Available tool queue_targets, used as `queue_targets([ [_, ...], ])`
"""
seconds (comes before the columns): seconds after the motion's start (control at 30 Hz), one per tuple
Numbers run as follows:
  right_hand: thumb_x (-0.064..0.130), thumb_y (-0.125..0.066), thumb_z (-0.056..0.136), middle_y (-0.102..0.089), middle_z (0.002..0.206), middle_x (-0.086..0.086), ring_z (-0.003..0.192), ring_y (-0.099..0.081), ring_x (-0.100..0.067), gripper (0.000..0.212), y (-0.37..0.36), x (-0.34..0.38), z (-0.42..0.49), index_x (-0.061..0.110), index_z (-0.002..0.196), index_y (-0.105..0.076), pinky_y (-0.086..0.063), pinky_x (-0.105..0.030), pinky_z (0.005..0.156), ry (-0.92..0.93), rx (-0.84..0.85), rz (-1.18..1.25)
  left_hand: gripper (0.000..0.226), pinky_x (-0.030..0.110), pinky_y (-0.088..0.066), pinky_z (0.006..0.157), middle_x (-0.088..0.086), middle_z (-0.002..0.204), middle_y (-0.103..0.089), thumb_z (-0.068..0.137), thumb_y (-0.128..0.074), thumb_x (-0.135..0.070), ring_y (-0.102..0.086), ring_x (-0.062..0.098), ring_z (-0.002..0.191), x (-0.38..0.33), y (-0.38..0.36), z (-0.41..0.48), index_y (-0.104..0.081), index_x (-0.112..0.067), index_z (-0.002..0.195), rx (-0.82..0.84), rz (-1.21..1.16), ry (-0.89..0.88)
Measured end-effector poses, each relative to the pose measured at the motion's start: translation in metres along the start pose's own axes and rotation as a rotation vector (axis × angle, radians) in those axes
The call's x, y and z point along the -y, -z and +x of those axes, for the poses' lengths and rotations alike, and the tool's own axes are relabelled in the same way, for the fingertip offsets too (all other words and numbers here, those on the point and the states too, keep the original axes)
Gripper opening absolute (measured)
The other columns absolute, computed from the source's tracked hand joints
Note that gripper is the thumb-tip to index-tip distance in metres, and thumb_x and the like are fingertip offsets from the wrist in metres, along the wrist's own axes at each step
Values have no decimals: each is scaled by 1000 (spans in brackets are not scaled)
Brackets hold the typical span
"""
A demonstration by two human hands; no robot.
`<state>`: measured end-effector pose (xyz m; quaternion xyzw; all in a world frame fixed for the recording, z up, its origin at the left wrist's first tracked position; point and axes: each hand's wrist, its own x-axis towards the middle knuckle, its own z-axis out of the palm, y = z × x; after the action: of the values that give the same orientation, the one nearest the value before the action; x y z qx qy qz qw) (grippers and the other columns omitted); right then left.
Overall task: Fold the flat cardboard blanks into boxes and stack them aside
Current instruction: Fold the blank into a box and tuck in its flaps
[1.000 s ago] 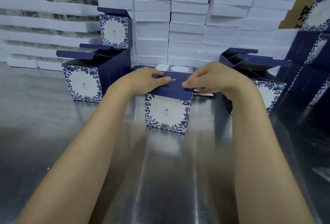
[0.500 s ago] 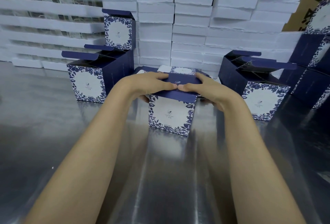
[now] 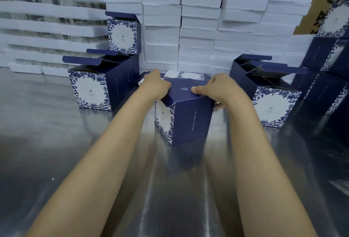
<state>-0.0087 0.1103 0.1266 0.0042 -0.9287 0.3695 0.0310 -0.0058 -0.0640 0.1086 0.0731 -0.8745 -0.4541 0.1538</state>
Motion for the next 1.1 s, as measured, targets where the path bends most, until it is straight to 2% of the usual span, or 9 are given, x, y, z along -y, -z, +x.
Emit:
queue_targets([
  [0.07,27,-76,78,-68,73,-7,70,-67,-27,24,12,3,-7,9,87,-63,-58,-37,78,-3,105,49,46,34,-45,93,3,132,-47,95,-49,-20,-51,25,112,1,-5,1,-38,-10,139,47,-46,57],
  [0.13,14,-74,78,-70,76,-11,68,-68,-24,18,22,2,-12,2,91,-70,-59,-36,82,-3,158,89,61,37,-48,95,5,140,-47,91,-59,-31,-53,26,118,3,-7,2,-35,-12,143,66,-152,113],
  [0.23,8,-69,79,-74,88,-12,78,-72,-23,24,29,-3,-15,-4,99,-71,-57,-38,87,-3,199,132,96,26,-52,68,1,143,-43,78,-76,-45,-59,17,103,3,-6,-2,-22,-17,152,134,-268,219],
  [0.33,6,-71,80,-70,78,-6,69,-69,-19,9,28,-6,-14,2,89,-69,-58,-35,84,-12,240,229,100,20,-50,50,-3,130,-46,73,-80,-45,-56,4,79,4,-4,-2,-25,-19,151,175,-270,213],
  [0.53,14,-68,82,-67,62,2,54,-67,-12,9,15,-16,-1,10,89,-65,-60,-28,71,-59,242,359,91,41,-55,88,-17,93,-49,72,-81,-47,-61,6,79,7,-1,1,-36,-20,146,202,-201,176],
  [0.67,18,-69,81,-65,52,7,45,-61,-7,6,5,-21,8,15,80,-64,-50,-16,48,-95,224,458,81,46,-55,90,-14,96,-53,70,-81,-50,-67,13,88,7,0,0,-46,-25,139,220,-185,175],
  [0.8,14,-70,80,-52,43,9,36,-49,-3,12,-4,-22,18,17,75,-59,-39,-11,41,-124,195,601,80,44,-55,86,-12,92,-55,70,-82,-48,-67,13,81,7,-1,0,-45,-25,138,227,-210,170],
  [0.9,17,-70,79,-50,43,10,34,-44,-3,17,-8,-22,24,19,69,-57,-32,-11,37,-134,194,601,78,50,-54,91,-9,96,-57,69,-82,-49,-69,23,98,7,0,-1,-47,-25,135,225,-192,165],
  [1.1,19,-69,78,-59,74,-1,60,-48,-16,12,-20,-15,35,18,74,-57,-35,-27,60,-114,146,611,66,48,-56,86,-8,98,-59,68,-81,-53,-70,23,93,7,1,1,-50,-30,122,236,-127,148],
])
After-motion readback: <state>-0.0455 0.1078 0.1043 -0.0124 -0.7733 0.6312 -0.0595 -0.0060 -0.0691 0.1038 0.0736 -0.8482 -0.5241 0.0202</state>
